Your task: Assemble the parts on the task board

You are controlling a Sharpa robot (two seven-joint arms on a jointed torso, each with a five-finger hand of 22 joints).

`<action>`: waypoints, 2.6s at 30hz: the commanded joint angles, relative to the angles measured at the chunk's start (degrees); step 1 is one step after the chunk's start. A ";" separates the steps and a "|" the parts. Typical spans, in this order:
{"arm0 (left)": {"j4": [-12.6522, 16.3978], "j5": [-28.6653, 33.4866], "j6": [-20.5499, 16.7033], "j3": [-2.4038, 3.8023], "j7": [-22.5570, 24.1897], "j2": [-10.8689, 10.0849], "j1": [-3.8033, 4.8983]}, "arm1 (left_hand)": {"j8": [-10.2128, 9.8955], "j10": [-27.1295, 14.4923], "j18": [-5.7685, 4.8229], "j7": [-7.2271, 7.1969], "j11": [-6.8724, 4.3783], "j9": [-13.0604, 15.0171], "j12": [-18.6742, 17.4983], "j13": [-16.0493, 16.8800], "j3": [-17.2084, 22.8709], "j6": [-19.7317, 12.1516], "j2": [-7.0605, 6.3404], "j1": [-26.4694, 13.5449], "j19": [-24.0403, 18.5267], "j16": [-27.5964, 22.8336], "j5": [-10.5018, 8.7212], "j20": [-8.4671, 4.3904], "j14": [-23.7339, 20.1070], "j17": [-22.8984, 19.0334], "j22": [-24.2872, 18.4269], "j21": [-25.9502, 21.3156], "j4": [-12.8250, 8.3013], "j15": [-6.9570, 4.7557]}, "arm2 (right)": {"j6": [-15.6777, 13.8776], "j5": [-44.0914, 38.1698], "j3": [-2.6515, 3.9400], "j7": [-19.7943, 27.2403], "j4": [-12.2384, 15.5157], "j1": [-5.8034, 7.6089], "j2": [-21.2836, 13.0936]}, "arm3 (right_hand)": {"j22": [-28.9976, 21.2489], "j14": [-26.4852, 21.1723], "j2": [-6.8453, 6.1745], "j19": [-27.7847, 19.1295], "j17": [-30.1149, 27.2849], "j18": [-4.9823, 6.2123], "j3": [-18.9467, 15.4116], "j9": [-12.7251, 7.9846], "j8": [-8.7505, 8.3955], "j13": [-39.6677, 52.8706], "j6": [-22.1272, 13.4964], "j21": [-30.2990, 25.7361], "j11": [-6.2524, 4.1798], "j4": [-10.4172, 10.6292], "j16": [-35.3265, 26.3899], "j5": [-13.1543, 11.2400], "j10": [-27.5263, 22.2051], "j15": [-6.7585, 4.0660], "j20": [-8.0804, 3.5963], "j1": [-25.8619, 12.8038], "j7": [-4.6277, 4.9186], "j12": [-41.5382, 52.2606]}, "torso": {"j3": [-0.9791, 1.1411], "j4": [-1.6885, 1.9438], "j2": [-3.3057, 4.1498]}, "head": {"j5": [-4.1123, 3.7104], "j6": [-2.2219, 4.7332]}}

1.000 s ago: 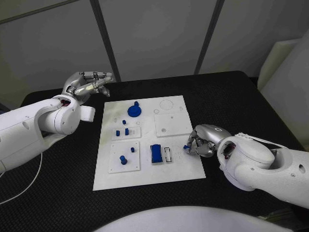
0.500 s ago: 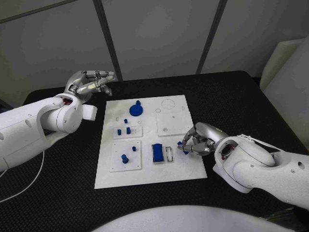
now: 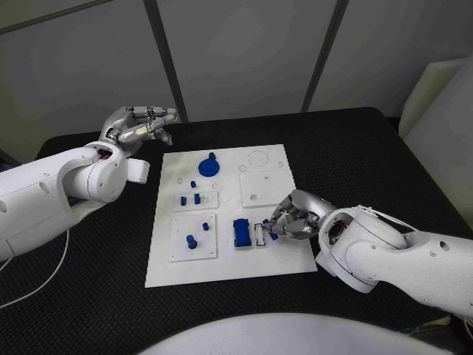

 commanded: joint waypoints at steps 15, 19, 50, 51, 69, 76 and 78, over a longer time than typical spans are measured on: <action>0.27 0.17 0.40 0.05 0.25 -0.02 0.12 | 0.35 -0.31 -0.66 0.07 0.09 -0.04 0.20 -0.03 -0.32 -0.41 0.18 -0.29 -0.39 -0.10 -0.24 0.16 -0.41 -0.05 -0.05 -0.36 -0.10 0.18 | 1.12 2.82 0.01 -1.27 -2.21 0.07 2.76 | 0.00 5.38 -0.13 0.28 11.75 -0.11 -0.36 0.26 0.43 1.76 0.75 0.23 -0.14 0.41 0.26 0.80 0.27 -0.35 -0.17 -1.07 -0.14 0.16 | 0.01 0.00 0.02 | 0.36 -0.03; 0.29 0.17 0.40 0.05 0.23 -0.07 0.12 | 0.35 -0.31 -0.66 0.07 0.09 -0.04 0.20 -0.03 -0.32 -0.41 0.18 -0.29 -0.39 -0.10 -0.24 0.16 -0.41 -0.05 -0.05 -0.36 -0.10 0.18 | 1.09 2.86 0.01 -1.33 -2.54 0.07 3.23 | 0.00 5.38 -0.14 0.27 11.75 -0.11 -0.39 0.30 0.48 1.75 0.82 0.22 -0.16 0.41 0.26 0.84 0.27 -0.36 -0.18 -1.13 -0.18 0.14 | 0.07 -0.03 0.03 | 0.49 -0.04; 0.18 0.17 0.41 0.05 0.16 -0.07 0.12 | 0.35 -0.31 -0.66 0.07 0.09 -0.04 0.20 -0.03 -0.32 -0.41 0.18 -0.29 -0.39 -0.10 -0.24 0.16 -0.41 -0.05 -0.05 -0.36 -0.10 0.18 | 3.67 2.64 0.00 -1.20 -2.72 0.07 4.14 | 0.27 5.44 -0.02 0.40 12.09 -0.16 -1.97 1.67 1.91 2.72 2.06 0.36 -0.72 0.77 0.43 0.75 0.98 -0.84 -0.59 -4.31 -0.87 1.42 | 0.09 -0.08 0.03 | 0.66 -0.19; 0.17 0.17 0.41 0.05 0.16 -0.06 0.12 | 0.35 -0.31 -0.66 0.07 0.09 -0.04 0.20 -0.03 -0.32 -0.41 0.18 -0.29 -0.39 -0.10 -0.24 0.16 -0.41 -0.05 -0.05 -0.36 -0.10 0.18 | 3.77 2.64 0.00 -1.12 -2.69 0.07 4.15 | 0.26 5.44 -0.10 0.39 12.09 -0.15 -2.10 1.72 1.94 2.73 2.05 0.34 -0.73 0.76 0.43 0.77 0.99 -0.85 -0.60 -4.44 -0.87 1.42 | 0.09 -0.07 0.03 | 0.66 -0.22; 0.11 0.17 0.37 0.05 0.17 -0.14 0.12 | 0.35 -0.31 -0.66 0.07 0.09 -0.04 0.20 -0.03 -0.32 -0.41 0.18 -0.29 -0.39 -0.10 -0.24 0.16 -0.41 -0.05 -0.05 -0.36 -0.10 0.18 | -0.58 -3.28 0.00 5.55 -1.33 0.07 1.31 | -1.01 5.25 -1.49 -0.65 11.24 0.12 -8.51 1.88 0.12 1.37 -2.32 -0.89 0.57 -0.30 -0.06 -6.46 -0.45 0.08 -0.03 -6.63 0.78 -1.38 | 0.12 -0.13 -0.04 | 0.74 -0.18; 0.00 0.17 0.42 0.05 0.19 0.05 0.12 | 0.35 -0.31 -0.66 0.07 0.09 -0.04 0.20 -0.03 -0.32 -0.41 0.18 -0.29 -0.39 -0.10 -0.24 0.16 -0.41 -0.05 -0.05 -0.36 -0.10 0.18 | -1.90 -6.73 -0.01 13.84 -0.95 0.07 -0.38 | -0.96 5.28 0.52 -0.72 11.40 0.12 -6.71 -0.72 -5.05 1.37 -7.24 -0.97 2.80 -4.14 0.02 -6.22 -1.09 1.95 1.65 2.72 3.45 -1.59 | 0.12 -0.10 -0.01 | 0.66 -0.12; -0.02 0.17 0.41 0.05 0.19 0.09 0.11 | 0.35 -0.31 -0.66 0.07 0.09 -0.04 0.20 -0.03 -0.32 -0.41 0.18 -0.29 -0.39 -0.10 -0.24 0.16 -0.41 -0.05 -0.05 -0.36 -0.10 0.18 | -1.61 -7.53 -0.02 15.67 -1.01 0.06 -0.62 | -0.96 5.30 1.27 -0.75 11.47 0.15 -5.58 -1.58 -6.16 1.41 -7.79 -0.98 3.10 -5.23 0.06 -6.69 -1.19 2.21 1.94 5.00 3.89 -1.54 | 0.14 -0.08 0.03 | 0.67 -0.16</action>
